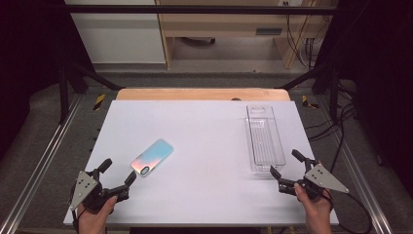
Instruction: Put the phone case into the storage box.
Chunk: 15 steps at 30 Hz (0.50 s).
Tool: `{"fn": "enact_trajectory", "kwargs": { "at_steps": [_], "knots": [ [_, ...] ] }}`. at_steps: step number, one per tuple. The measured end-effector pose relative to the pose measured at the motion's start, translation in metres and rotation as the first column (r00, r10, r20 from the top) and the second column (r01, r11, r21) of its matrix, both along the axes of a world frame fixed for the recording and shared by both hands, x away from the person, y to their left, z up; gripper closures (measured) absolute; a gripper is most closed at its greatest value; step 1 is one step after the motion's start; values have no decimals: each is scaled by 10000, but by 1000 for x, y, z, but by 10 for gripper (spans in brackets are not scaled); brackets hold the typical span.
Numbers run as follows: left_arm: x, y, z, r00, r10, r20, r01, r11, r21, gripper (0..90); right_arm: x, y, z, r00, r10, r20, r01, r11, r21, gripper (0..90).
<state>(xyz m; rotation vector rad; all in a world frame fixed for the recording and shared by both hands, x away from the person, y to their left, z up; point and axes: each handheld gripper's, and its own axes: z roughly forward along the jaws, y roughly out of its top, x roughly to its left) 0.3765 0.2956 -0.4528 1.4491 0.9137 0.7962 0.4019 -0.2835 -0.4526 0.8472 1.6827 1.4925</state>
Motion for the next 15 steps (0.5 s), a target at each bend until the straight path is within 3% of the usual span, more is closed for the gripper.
{"fn": "enact_trajectory", "kwargs": {
  "at_steps": [3, 8, 15],
  "knots": [
    [-1, 0, 0, 10000, 25, -82, -25, 10000, 90, 84, 0, -2, 1, 9997, -227, 28, 226, 9994, 247, 70],
    [6, -3, 0, 9993, -74, -374, 86, 9995, 313, 115, -2, -2, -1, 9997, -252, 25, 252, 9996, 93, 64],
    [28, -8, 10, 9940, -34, -1089, 150, 9943, 1051, 202, -2, -1, 0, 9996, -274, 56, 272, 9993, 250, 61]
  ]
}}
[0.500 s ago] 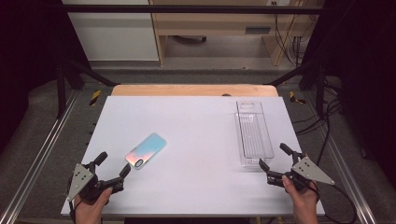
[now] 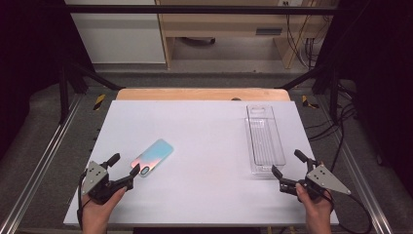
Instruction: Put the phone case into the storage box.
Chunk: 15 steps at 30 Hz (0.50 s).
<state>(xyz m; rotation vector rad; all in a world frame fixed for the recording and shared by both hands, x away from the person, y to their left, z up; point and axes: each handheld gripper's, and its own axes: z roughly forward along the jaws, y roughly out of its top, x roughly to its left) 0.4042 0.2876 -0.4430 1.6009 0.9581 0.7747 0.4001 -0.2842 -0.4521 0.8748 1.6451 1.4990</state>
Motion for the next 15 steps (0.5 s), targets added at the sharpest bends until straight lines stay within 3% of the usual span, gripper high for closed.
{"fn": "enact_trajectory", "kwargs": {
  "at_steps": [3, 6, 9, 10, 12, 13, 15],
  "knots": [
    [6, 0, 4, 9997, 33, -239, -30, 9999, 117, 299, 1, -1, 1, 10000, -32, 85, 31, 10000, 35, 61],
    [20, 1, 8, 9954, 120, -947, -108, 9999, 127, 434, 0, -1, 0, 10000, -54, 79, 54, 9999, 102, 61],
    [28, 2, 9, 9916, 211, -1275, -193, 9997, 151, 607, -2, 1, 1, 9999, 0, 123, 1, 10000, -13, 61],
    [37, 2, 9, 9868, 337, -1585, -280, 9989, 378, 667, -3, 2, 1, 9999, -12, 122, 12, 10000, -35, 62],
    [42, 1, 8, 9846, 354, -1715, -279, 9986, 456, 709, -3, 2, 1, 9999, -6, 121, 7, 10000, -86, 62],
    [51, -1, 7, 9795, 315, -1992, -155, 9966, 812, 788, -3, 3, 1, 9999, 10, 144, -9, 10000, -88, 62],
    [56, -2, 6, 9772, 305, -2102, -112, 9956, 925, 845, -4, 4, 2, 9998, -13, 202, 16, 9999, -170, 62]
  ]
}}
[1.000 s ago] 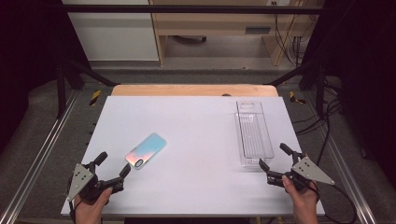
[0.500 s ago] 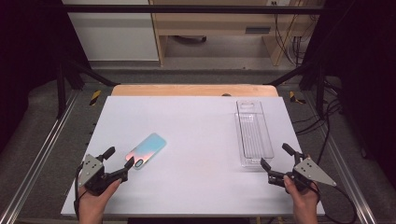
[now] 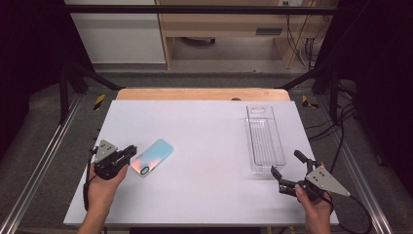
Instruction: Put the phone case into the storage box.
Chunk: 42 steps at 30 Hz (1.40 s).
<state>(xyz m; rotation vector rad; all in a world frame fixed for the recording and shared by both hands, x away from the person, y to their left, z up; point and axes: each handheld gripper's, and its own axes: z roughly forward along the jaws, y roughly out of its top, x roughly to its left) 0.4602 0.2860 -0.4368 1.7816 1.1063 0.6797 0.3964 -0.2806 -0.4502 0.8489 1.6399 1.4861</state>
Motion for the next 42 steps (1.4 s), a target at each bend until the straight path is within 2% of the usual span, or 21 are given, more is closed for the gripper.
{"fn": "enact_trajectory", "kwargs": {
  "at_steps": [2, 5, 7, 9, 12, 16, 20, 27, 29, 36, 38, 42],
  "knots": [
    [14, -3, -2, 9994, -85, -343, 95, 9995, 295, 879, 0, 0, 0, 10000, -1, 14, 1, 10000, 25, 62],
    [22, -3, -5, 9984, -6, -570, 26, 9994, 338, 900, 1, 0, 0, 10000, -34, -23, 34, 10000, 60, 62],
    [30, -3, -9, 9971, 30, -759, 17, 9981, 616, 900, 1, 0, 0, 10000, -13, 25, 13, 10000, 78, 61],
    [34, -4, -11, 9965, 14, -838, 61, 9960, 894, 900, 0, 0, 1, 10000, -27, 37, 27, 10000, 57, 62],
    [41, -3, -12, 9960, 145, -878, -66, 9960, 897, 900, 0, 0, 0, 10000, -39, 26, 39, 10000, 71, 61],
    [46, -4, -15, 9945, 205, -1030, -112, 9959, 897, 900, 1, 0, 0, 10000, -37, 41, 37, 10000, 69, 61],
    [53, -3, -21, 9915, 261, -1271, -118, 9937, 1114, 900, 1, 1, 0, 10000, -17, 3, 17, 10000, 17, 62],
    [57, -1, -25, 9869, 376, -1569, -199, 9934, 1130, 900, 0, 3, 1, 10000, -16, 39, 16, 10000, 55, 62],
    [59, 1, -27, 9831, 364, -1797, -158, 9933, 1147, 900, 0, 3, 1, 10000, -12, 42, 12, 10000, 49, 62],
    [64, -1, -34, 9787, 149, -2048, 94, 9930, 1176, 900, 2, 4, -1, 10000, 7, -55, -7, 10000, 33, 62],
    [65, -4, -36, 9764, 47, -2160, 255, 9903, 1366, 900, 2, 4, 0, 10000, 31, -45, -31, 10000, -25, 62],
    [67, -5, -39, 9751, 95, -2215, 253, 9878, 1534, 900, 1, 3, 0, 10000, 24, -52, -24, 10000, -2, 62]
  ]
}}
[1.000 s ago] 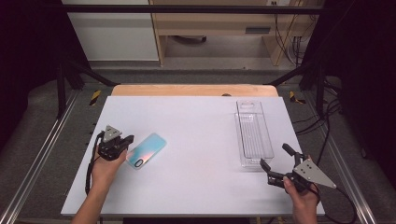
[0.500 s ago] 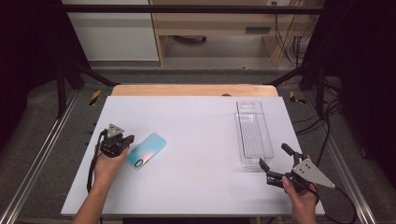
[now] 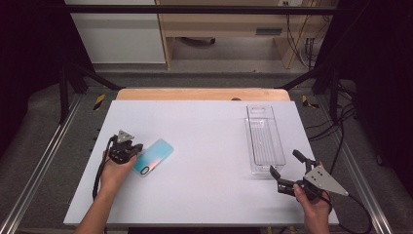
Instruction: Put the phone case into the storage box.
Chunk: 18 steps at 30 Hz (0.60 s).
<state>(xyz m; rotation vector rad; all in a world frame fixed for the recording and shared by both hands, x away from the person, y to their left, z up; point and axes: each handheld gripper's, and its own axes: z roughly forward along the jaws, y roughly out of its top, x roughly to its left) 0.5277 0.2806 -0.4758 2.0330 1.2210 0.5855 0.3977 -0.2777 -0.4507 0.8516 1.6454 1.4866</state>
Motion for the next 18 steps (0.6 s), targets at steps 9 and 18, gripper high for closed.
{"fn": "enact_trajectory", "kwargs": {
  "at_steps": [9, 18],
  "knots": [
    [3, -8, -5, 9996, -261, -126, 261, 9997, -28, 900, 1, -2, -1, 10000, -59, -39, 59, 10000, 30, 62],
    [2, -16, -4, 9985, -488, -236, 487, 9988, -73, 900, 0, -4, 0, 10000, -83, -51, 83, 9999, 108, 62]
  ]
}}
